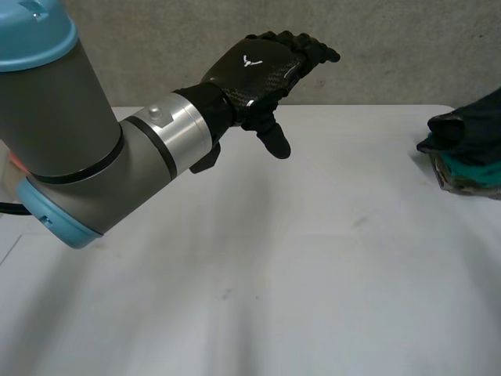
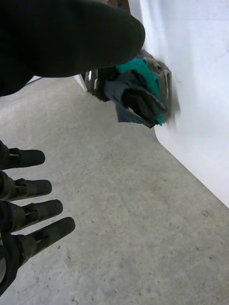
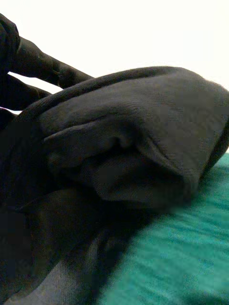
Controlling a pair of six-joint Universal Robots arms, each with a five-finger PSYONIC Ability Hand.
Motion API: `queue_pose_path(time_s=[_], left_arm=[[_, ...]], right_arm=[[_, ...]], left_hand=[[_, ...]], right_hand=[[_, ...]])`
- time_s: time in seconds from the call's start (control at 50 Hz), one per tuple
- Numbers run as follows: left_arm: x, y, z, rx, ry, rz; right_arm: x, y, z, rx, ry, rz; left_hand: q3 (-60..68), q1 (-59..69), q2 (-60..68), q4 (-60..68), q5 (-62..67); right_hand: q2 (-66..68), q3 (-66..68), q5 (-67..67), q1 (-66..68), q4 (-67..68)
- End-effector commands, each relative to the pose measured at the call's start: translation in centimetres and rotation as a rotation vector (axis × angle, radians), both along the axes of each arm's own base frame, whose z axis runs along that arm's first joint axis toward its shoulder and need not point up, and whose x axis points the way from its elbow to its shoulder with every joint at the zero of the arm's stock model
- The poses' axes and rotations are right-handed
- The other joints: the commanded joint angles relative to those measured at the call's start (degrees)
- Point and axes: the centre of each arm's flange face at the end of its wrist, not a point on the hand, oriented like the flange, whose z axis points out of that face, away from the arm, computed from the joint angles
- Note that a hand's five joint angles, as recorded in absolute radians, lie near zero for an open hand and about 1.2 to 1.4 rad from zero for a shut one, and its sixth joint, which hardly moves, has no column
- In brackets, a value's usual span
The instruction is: Fold the laundry.
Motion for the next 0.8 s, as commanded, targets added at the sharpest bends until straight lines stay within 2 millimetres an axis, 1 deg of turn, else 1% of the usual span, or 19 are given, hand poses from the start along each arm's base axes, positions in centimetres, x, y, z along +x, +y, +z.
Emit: queue_pose_path(time_s=[0.02, 0.04, 0.06, 0.08, 0.22, 0.24, 0.3, 0.38, 0.48, 0.54, 0.56, 0.58, 0.6, 0.62, 0.68, 0.7, 0.76, 0.78, 0.8], left_arm=[[-0.1, -0.1, -0.2, 0.003, -0.004, 0.000], [-0.1, 0.0, -0.2, 0.004, -0.005, -0.001], [-0.1, 0.0, -0.2, 0.003, -0.004, -0.001], [-0.1, 0.0, -0.3, 0.005, -0.006, 0.000], [-0.1, 0.3, 0.1, -0.001, 0.000, -0.006], [-0.1, 0.4, 0.1, -0.002, 0.001, -0.008], [-0.4, 0.9, 0.3, -0.005, 0.003, -0.021], [-0.8, 1.6, 0.3, -0.006, 0.004, -0.040], [-0.9, 2.1, 0.6, -0.009, 0.008, -0.049], [-0.7, 2.4, 1.4, -0.025, 0.024, -0.051], [-0.5, 2.5, 2.0, -0.038, 0.035, -0.050], [-0.5, 2.5, 2.4, -0.048, 0.043, -0.050], [-0.4, 2.6, 2.8, -0.058, 0.050, -0.047], [-0.3, 2.6, 3.2, -0.067, 0.058, -0.047], [0.2, 2.5, 4.9, -0.111, 0.107, -0.025], [0.4, 2.4, 5.4, -0.120, 0.120, -0.012], [1.6, 1.5, 6.8, -0.142, 0.161, 0.092], [2.0, 1.0, 7.1, -0.146, 0.167, 0.132], [3.4, -0.4, 7.5, -0.155, 0.178, 0.220]], right_arm=[[-1.0, 0.4, -2.0, 0.046, -0.011, -0.007], [-1.1, 0.4, -1.8, 0.048, -0.011, -0.008], [-1.0, 0.7, -1.8, 0.065, -0.019, -0.008], [-0.8, 1.1, -1.4, 0.080, -0.016, -0.009], [-0.2, 3.1, 4.2, 0.063, -0.003, -0.021], [-0.7, 3.7, 5.5, 0.063, -0.004, -0.036], [-2.0, 4.8, 7.2, 0.072, -0.006, -0.080], [-4.2, 6.1, 9.2, 0.083, 0.035, -0.218], [-7.0, 8.0, 13.0, 0.074, 0.236, -0.496], [-7.5, 8.4, 14.7, 0.035, 0.345, -0.601], [-7.4, 8.6, 15.9, -0.002, 0.410, -0.654], [-7.1, 8.6, 16.3, -0.014, 0.432, -0.667], [-6.4, 8.6, 16.8, -0.035, 0.448, -0.665], [-3.7, 8.4, 17.7, -0.083, 0.453, -0.624], [1.2, 8.4, 19.1, -0.163, 0.437, -0.530], [4.0, 8.9, 19.8, -0.210, 0.420, -0.473], [7.7, 10.3, 20.9, -0.273, 0.398, -0.394], [9.9, 11.3, 21.0, -0.299, 0.393, -0.330], [11.1, 11.9, 20.8, -0.304, 0.392, -0.290]], left_hand=[[0.8, 2.2, 1.0, 1.2, 0.7], [0.8, 2.2, 1.0, 1.2, 0.7], [0.8, 2.2, 1.0, 1.2, 0.7], [0.8, 2.2, 1.0, 1.2, 0.7], [0.8, 2.2, 1.0, 1.2, 0.7], [0.8, 2.2, 1.0, 1.2, 0.7], [0.8, 2.2, 1.0, 1.2, 0.7], [0.8, 2.2, 1.0, 1.2, 0.7], [0.8, 2.2, 1.0, 1.2, 0.7], [0.8, 2.2, 1.0, 1.2, 0.7], [0.8, 2.2, 1.0, 1.2, 0.7], [0.6, 2.1, 0.8, 1.1, 0.6], [0.6, 2.1, 0.8, 1.1, 0.6], [0.6, 2.1, 0.8, 1.1, 0.6], [0.8, 2.2, 1.0, 1.2, 0.7], [0.8, 2.2, 1.0, 1.2, 0.7], [0.8, 2.2, 1.0, 1.2, 0.7], [0.8, 2.2, 1.0, 1.2, 0.7], [0.8, 2.2, 1.0, 1.2, 0.7]], right_hand=[[14.5, 13.4, 18.1, 21.1, 11.4], [14.5, 13.4, 18.1, 21.1, 11.4], [-31.1, -32.2, -27.5, -24.5, -34.2], [-55.5, -56.6, -51.9, -48.9, -58.6], [-55.5, -56.6, -51.9, -48.9, -58.6], [-55.5, -56.6, -51.9, -48.9, -58.6], [-55.5, -56.6, -51.9, -48.9, -58.6], [-55.5, -56.6, -51.9, -48.9, -58.6], [-55.5, -56.6, -51.9, -48.9, -58.6], [-55.5, -56.6, -51.9, -48.9, -58.6], [-55.5, -56.6, -51.9, -48.9, -58.6], [-55.5, -56.6, -51.9, -48.9, -58.6], [-55.5, -56.6, -51.9, -48.9, -58.6], [-55.5, -56.6, -51.9, -48.9, -58.6], [-55.5, -56.6, -51.9, -48.9, -58.6], [-55.5, -56.6, -51.9, -48.9, -58.6], [-55.5, -56.6, -51.9, -48.9, -58.6], [-55.5, -56.6, -51.9, -48.9, -58.6], [-55.5, -56.6, -51.9, -48.9, -58.6]])
